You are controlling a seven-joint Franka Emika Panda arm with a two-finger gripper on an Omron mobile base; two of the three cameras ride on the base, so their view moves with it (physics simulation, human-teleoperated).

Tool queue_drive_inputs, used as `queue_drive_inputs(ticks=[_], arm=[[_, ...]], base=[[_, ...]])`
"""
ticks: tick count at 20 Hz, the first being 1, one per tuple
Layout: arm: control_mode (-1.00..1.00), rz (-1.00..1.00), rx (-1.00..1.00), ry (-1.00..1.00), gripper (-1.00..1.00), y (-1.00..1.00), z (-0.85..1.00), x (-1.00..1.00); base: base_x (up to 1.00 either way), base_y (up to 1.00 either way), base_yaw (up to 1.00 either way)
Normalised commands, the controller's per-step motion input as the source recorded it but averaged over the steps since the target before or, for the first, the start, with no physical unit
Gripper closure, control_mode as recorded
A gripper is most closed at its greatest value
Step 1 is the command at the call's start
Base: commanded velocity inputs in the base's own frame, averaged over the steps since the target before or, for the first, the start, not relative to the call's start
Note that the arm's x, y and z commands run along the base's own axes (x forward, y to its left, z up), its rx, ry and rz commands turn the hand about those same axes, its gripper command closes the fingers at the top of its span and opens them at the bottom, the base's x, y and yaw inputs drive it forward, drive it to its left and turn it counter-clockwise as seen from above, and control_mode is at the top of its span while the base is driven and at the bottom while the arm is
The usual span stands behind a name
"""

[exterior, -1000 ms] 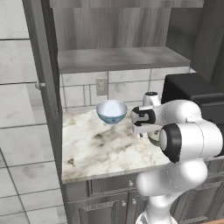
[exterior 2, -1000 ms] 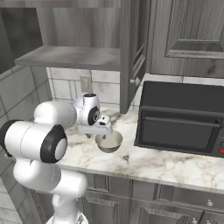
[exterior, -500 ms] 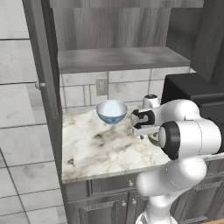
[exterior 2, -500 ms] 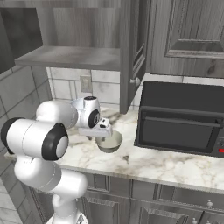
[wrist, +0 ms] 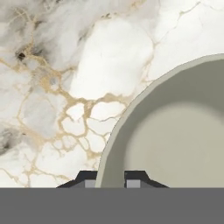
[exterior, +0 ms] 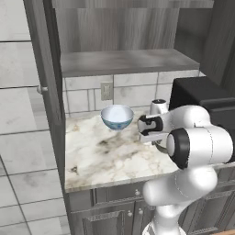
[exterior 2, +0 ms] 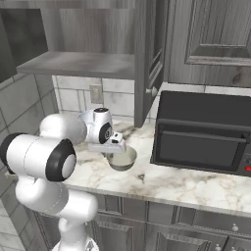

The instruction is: Pick up the bowls on the counter and stack them on top of one another in the open cabinet. Place the smaller bowl on top of the larger bowl.

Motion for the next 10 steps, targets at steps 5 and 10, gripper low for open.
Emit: queue_drive_inputs(ticks=[5,10], arm=[[-1.0,0.0,-0.08,-0.07,1.0,0.12,0.17,-0.11],[-1.0,0.0,-0.16,-0.05,1.0,0.35,0.34,-0.01]], base=[[0.0,0.0,0.0],[0.0,0.0,0.0]])
